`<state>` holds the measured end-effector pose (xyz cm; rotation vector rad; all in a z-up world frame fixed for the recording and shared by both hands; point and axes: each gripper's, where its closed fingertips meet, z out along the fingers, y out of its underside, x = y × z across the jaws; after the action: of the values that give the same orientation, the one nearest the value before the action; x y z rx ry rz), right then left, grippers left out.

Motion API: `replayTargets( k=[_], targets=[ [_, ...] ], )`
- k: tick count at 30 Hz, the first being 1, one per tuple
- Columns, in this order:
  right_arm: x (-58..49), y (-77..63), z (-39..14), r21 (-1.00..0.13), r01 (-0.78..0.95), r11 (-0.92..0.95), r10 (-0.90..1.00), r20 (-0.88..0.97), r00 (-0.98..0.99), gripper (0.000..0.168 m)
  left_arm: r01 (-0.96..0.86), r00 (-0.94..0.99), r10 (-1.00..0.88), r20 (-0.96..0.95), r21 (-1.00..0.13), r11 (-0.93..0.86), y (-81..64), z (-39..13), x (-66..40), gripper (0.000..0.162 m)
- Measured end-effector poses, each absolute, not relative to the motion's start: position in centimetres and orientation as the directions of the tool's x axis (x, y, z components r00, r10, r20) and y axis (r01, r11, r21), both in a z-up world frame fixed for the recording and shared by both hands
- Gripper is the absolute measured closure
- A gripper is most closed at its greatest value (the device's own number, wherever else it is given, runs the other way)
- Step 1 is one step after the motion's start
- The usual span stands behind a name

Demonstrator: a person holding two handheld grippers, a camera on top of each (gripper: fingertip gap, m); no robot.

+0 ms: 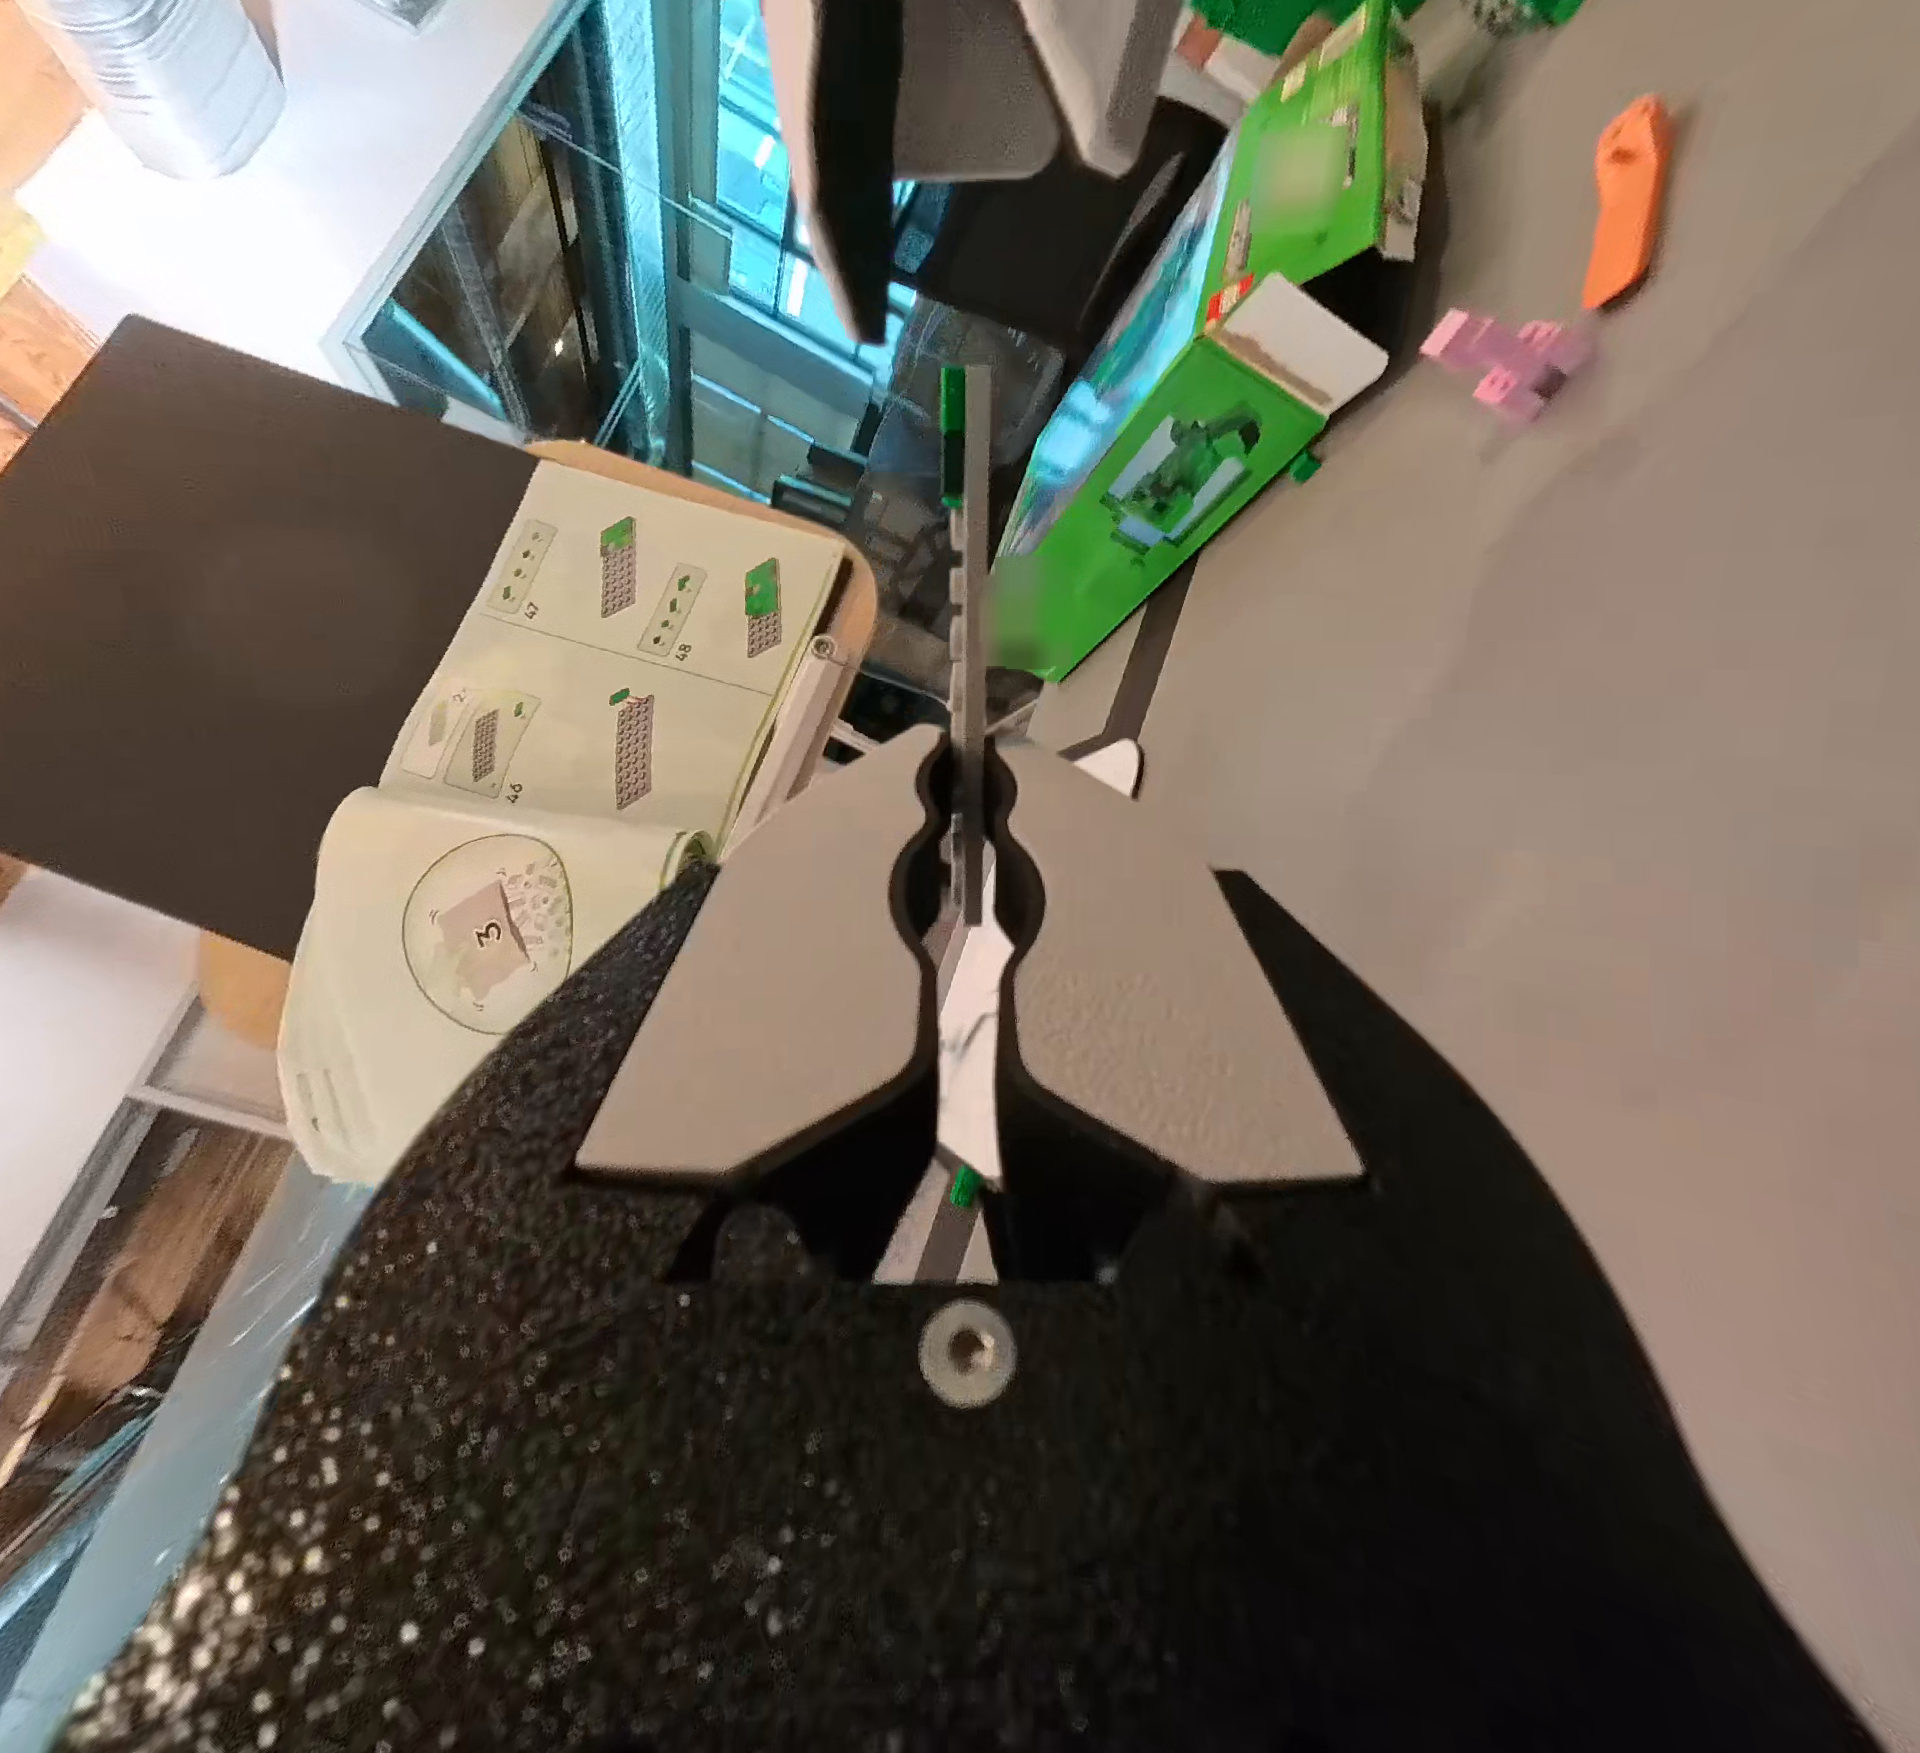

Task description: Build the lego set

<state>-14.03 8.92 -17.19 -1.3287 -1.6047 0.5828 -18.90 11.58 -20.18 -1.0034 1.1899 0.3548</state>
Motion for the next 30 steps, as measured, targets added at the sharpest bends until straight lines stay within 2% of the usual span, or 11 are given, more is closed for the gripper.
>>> replayTargets(
  k=[1, 5, 7, 10, 14, 17, 22, 24, 25, 30],
  targets=[
    [-13.9, 8.7, -17.6, -0.851, 0.467, 0.238, 0.949, 0.307, 0.074, 0.104, -0.716, 0.375, -0.257, -0.891, -0.454, 0.53, 11.5, -20.4, -18.8, 0.158],
    [-12.9, 8.4, -18.9, -0.922, 0.361, 0.138, 0.933, 0.243, 0.265, 0.106, -0.727, 0.445, -0.289, -0.848, -0.53, 0.436, 10.7, -21.1, -19.3, 0.158],
    [-12.3, 8.5, -20.1, -0.939, 0.322, 0.12, 0.906, 0.236, 0.351, 0.109, -0.755, 0.449, -0.28, -0.849, -0.528, 0.389, 10.1, -21.8, -19.9, 0.158],
    [-12.0, 8.2, -21.9, -0.959, 0.275, 0.073, 0.886, 0.189, 0.424, 0.111, -0.825, 0.383, -0.237, -0.893, -0.446, 0.346, 9.0, -22.9, -20.5, 0.158],
    [-12.0, 7.3, -23.4, -0.974, 0.225, 0.017, 0.887, 0.118, 0.447, 0.118, -0.901, 0.256, -0.11, -0.96, -0.279, 0.333, 7.0, -22.9, -21.7, 0.158],
    [-12.2, 6.6, -24.1, -0.963, 0.269, -0.011, 0.906, 0.104, 0.41, 0.121, -0.922, 0.202, -0.023, -0.979, -0.197, 0.332, 5.1, -22.8, -23.3, 0.158],
    [-14.2, 6.4, -25.0, -0.884, 0.467, 0.029, 0.956, 0.161, 0.245, 0.14, -0.949, 0.082, 0.075, -0.994, -0.055, 0.309, 2.9, -23.5, -27.8, 0.158],
    [-16.0, 6.4, -25.6, -0.828, 0.555, 0.078, 0.98, 0.166, 0.109, 0.163, -0.936, 0.122, 0.038, -0.992, -0.102, 0.336, 2.6, -24.3, -28.6, 0.158],
    [-17.0, 6.7, -25.7, -0.802, 0.588, 0.103, 0.985, 0.165, 0.052, 0.165, -0.924, 0.14, -0.013, -0.99, -0.135, 0.358, 2.5, -25.2, -28.4, 0.158],
    [-22.3, 10.3, -27.8, -0.658, 0.729, 0.187, 0.981, 0.162, -0.105, 0.164, -0.885, 0.1, -0.079, -0.992, -0.125, 0.448, 2.1, -27.2, -25.5, 0.159]
  ],
)
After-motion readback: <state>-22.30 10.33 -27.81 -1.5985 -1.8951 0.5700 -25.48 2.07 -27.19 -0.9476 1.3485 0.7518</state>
